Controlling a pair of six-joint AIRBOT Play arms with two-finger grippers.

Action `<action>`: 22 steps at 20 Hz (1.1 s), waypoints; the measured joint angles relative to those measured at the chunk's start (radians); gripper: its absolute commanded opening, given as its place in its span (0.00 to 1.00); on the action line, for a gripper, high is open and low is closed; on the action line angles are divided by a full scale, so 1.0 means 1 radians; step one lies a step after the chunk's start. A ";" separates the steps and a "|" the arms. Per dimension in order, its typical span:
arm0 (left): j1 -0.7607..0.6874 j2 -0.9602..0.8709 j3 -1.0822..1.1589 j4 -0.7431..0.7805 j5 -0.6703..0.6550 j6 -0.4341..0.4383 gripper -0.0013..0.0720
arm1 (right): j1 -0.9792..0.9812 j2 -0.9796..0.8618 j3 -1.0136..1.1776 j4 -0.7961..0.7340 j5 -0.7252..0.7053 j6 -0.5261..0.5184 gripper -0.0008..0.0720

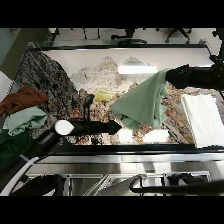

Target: Fold the shirts.

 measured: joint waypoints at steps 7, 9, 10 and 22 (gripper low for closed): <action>-0.126 -0.321 0.061 -0.096 0.200 0.024 0.98 | 0.000 0.001 0.000 -0.007 -0.019 0.010 0.04; -0.119 -0.387 0.127 -0.098 0.221 0.027 0.98 | 0.000 0.005 0.000 -0.008 -0.022 0.010 0.04; -0.113 -0.416 0.161 -0.098 0.228 0.027 0.98 | 0.000 0.007 0.000 -0.008 -0.022 0.009 0.04; 0.053 -0.628 0.503 -0.092 -0.099 0.134 0.03 | 0.000 0.041 0.037 -0.035 -0.066 -0.010 0.04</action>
